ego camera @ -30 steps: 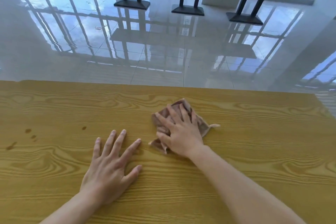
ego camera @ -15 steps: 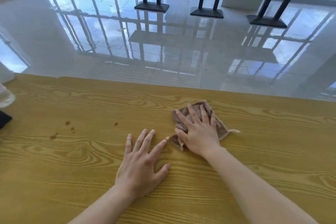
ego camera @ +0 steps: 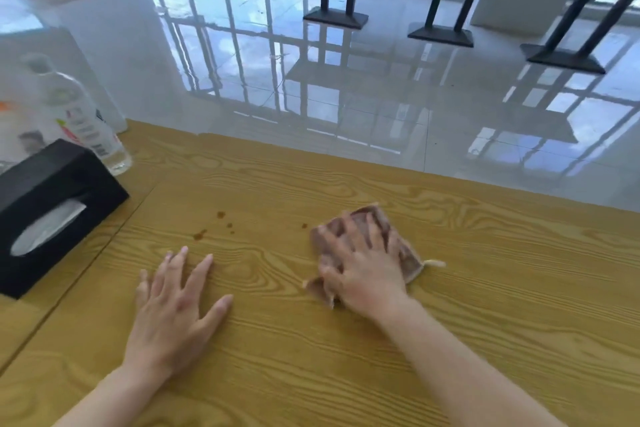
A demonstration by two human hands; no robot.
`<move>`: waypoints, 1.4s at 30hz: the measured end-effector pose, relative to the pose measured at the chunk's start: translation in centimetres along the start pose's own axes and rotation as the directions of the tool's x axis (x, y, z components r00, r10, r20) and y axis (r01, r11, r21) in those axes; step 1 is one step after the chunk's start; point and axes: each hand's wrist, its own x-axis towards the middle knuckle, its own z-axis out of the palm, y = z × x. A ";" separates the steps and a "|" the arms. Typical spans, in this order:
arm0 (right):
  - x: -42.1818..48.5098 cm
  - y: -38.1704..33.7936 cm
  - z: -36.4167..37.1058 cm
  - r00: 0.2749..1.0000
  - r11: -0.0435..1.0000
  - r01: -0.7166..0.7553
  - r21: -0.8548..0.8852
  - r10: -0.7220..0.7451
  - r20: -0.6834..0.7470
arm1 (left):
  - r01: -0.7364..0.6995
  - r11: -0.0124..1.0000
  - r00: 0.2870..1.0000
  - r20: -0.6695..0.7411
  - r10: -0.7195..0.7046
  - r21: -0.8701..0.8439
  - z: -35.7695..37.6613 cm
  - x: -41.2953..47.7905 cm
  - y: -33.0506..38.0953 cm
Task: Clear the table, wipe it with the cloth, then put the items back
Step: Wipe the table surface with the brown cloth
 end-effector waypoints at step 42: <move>11.4 -12.6 0.9 1.000 1.000 -0.015 0.024 0.014 0.023 | 0.007 0.997 0.999 0.051 -0.011 0.078 -1.6 0.7 -6.5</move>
